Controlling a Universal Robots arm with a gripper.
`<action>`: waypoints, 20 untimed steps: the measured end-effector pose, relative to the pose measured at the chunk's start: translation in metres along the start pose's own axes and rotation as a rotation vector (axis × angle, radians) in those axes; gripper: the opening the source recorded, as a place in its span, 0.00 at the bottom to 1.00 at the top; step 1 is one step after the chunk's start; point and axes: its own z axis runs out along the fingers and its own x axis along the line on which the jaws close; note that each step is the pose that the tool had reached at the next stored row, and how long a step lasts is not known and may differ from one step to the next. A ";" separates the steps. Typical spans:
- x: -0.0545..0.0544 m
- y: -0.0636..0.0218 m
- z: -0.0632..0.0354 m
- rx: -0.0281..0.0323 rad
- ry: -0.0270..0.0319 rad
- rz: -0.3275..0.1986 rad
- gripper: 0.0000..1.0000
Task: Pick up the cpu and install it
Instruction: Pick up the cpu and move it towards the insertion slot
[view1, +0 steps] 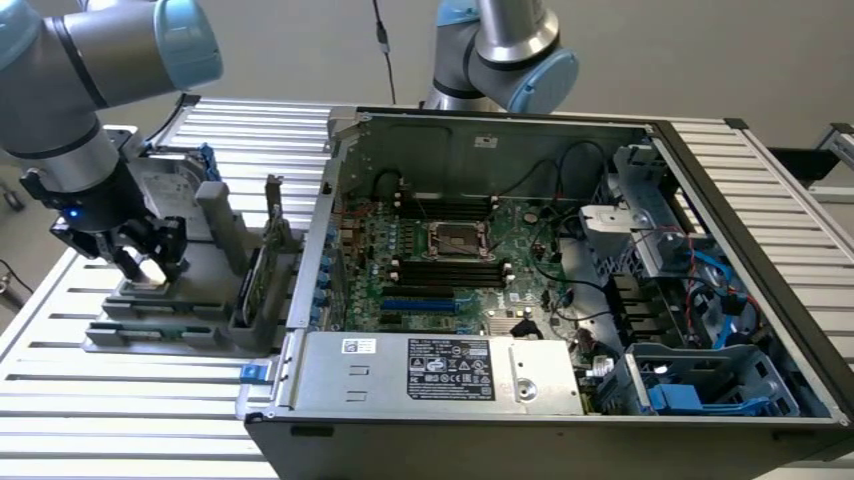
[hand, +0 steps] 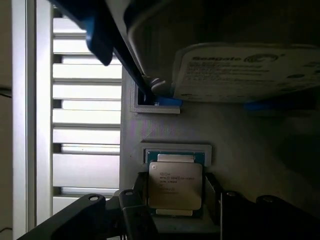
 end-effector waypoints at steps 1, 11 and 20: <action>0.000 0.0002 -0.0030 0.0001 0.0003 0.000 0.54; 0.001 0.0036 -0.0475 0.0001 0.0006 0.000 0.54; -0.004 0.0096 -0.0884 0.0001 0.0008 0.000 0.54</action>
